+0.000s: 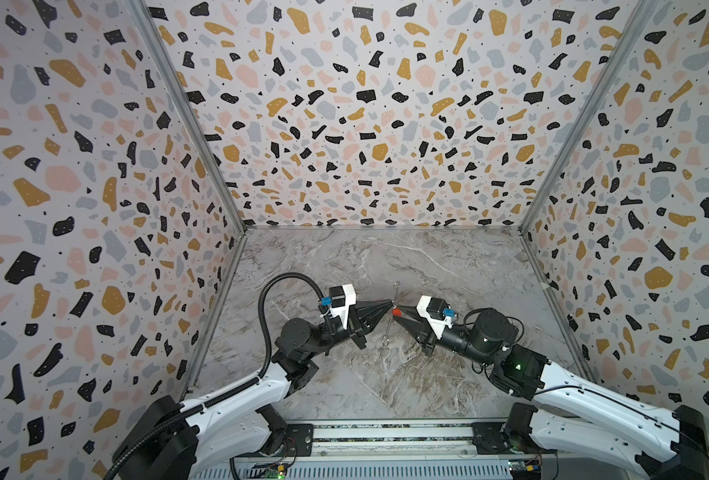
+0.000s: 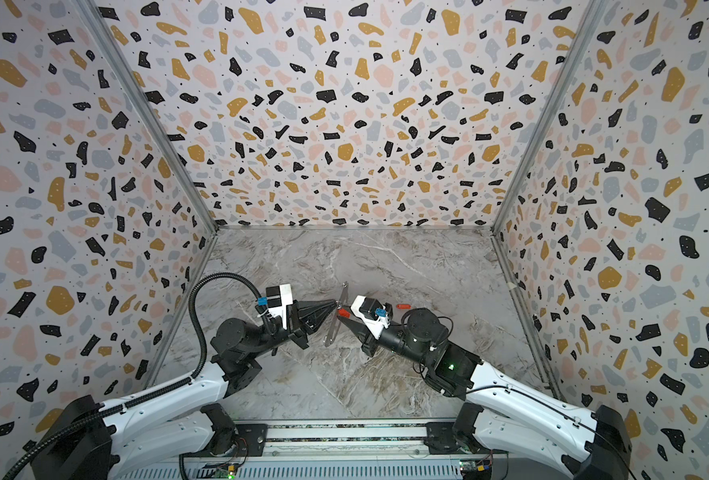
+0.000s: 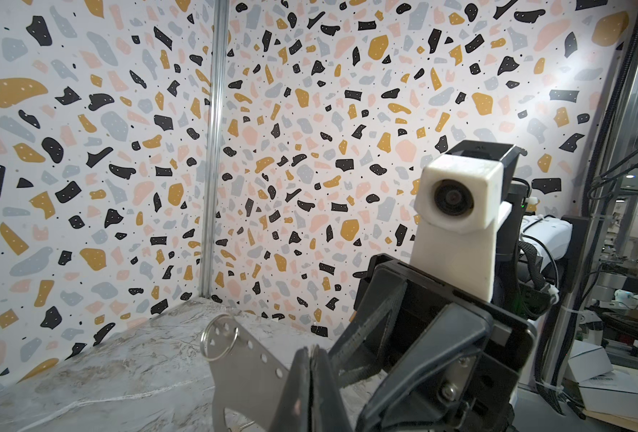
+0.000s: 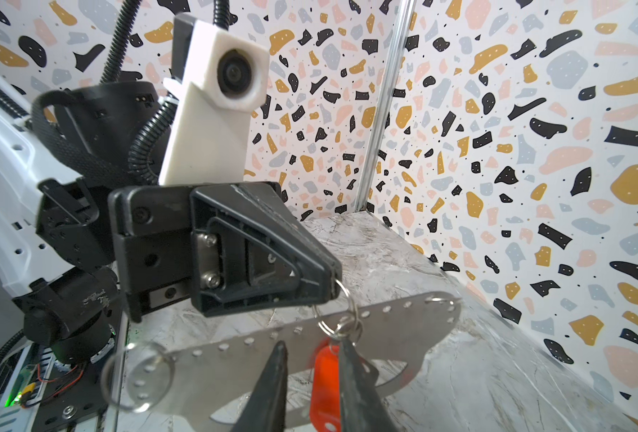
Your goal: Put the keys on the keyring
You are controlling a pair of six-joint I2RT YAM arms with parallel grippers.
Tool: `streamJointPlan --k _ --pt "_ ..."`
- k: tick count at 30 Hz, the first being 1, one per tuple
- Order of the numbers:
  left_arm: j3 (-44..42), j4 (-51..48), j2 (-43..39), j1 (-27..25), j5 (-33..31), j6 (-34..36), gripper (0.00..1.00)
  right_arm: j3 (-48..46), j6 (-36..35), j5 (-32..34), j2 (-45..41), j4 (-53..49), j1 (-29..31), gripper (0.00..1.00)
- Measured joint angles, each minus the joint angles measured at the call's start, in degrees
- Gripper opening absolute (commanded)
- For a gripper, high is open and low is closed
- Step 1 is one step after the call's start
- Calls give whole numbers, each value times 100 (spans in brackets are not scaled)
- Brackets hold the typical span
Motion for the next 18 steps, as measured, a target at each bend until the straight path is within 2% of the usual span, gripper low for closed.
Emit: streamJointPlan --k 3,10,18 --pt "-13 -22 0 0 2 0 0 15 2 0 -94 55 0 26" --pt "-24 -15 0 0 15 -22 0 208 46 20 -85 68 -2 18" --pt "-72 -4 -17 0 107 -90 0 326 164 -28 160 -7 -57 18"
